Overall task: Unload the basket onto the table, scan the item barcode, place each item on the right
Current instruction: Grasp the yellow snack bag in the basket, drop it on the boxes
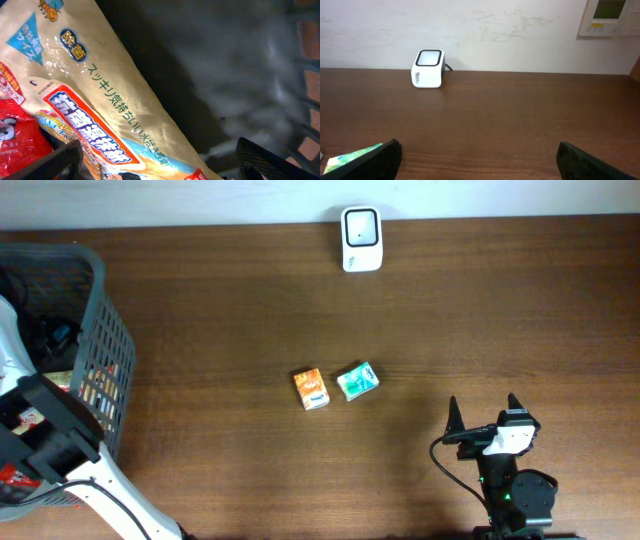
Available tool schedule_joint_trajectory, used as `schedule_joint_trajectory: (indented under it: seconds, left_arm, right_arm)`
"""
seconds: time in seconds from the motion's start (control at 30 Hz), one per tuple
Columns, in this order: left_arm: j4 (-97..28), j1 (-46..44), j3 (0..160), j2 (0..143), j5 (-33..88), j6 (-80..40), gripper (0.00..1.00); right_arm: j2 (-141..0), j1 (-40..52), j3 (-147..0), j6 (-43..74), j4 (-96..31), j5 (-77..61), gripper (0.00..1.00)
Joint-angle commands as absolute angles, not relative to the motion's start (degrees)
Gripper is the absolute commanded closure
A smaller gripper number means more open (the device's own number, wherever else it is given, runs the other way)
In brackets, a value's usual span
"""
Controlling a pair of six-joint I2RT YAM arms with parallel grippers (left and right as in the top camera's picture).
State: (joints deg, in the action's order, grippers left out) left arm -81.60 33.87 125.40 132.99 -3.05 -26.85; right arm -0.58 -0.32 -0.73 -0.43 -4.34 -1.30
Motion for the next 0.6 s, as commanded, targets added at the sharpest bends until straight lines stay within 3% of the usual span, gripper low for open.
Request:
schedule_joint_trajectory:
  seconds: [0.0, 0.03, 0.27, 0.3, 0.37, 0.47, 0.53, 0.57]
  left_arm:
    - [-80.18, 33.87, 121.82, 135.06, -3.07, -27.35, 0.05]
    - [-79.18, 33.87, 120.70, 135.06, -3.49, -27.35, 0.06]
    - [-78.67, 33.91, 119.00, 135.06, -6.07, -27.33, 0.50]
    - [-78.91, 33.91, 119.00, 135.06, -6.09, -27.33, 0.52]
    - [-78.83, 33.91, 118.30, 135.06, -6.09, -27.33, 0.35]
    - [-78.65, 33.91, 116.97, 135.06, -6.07, -27.31, 0.63]
    - [-79.13, 33.93, 116.99, 135.04, -6.04, -27.31, 1.00]
    - [-79.20, 34.04, 117.45, 134.98, -5.54, -27.29, 1.00]
  right_arm:
    - [-0.21, -0.01, -0.32, -0.40, -4.51, -0.97, 0.01]
    - [-0.21, -0.01, -0.32, -0.40, -4.54, -0.97, 0.01]
    - [-0.21, -0.01, -0.32, -0.40, -4.51, -0.97, 0.02]
    - [-0.21, -0.01, -0.32, -0.40, -4.51, -0.97, 0.02]
    - [-0.21, -0.01, -0.32, -0.40, -4.54, -0.97, 0.02]
    - [-0.21, -0.01, -0.32, -0.40, -4.51, -0.97, 0.02]
    - [-0.21, -0.01, -0.32, -0.40, -4.51, -0.97, 0.02]
    - [-0.21, -0.01, -0.32, -0.40, -4.51, -0.97, 0.01]
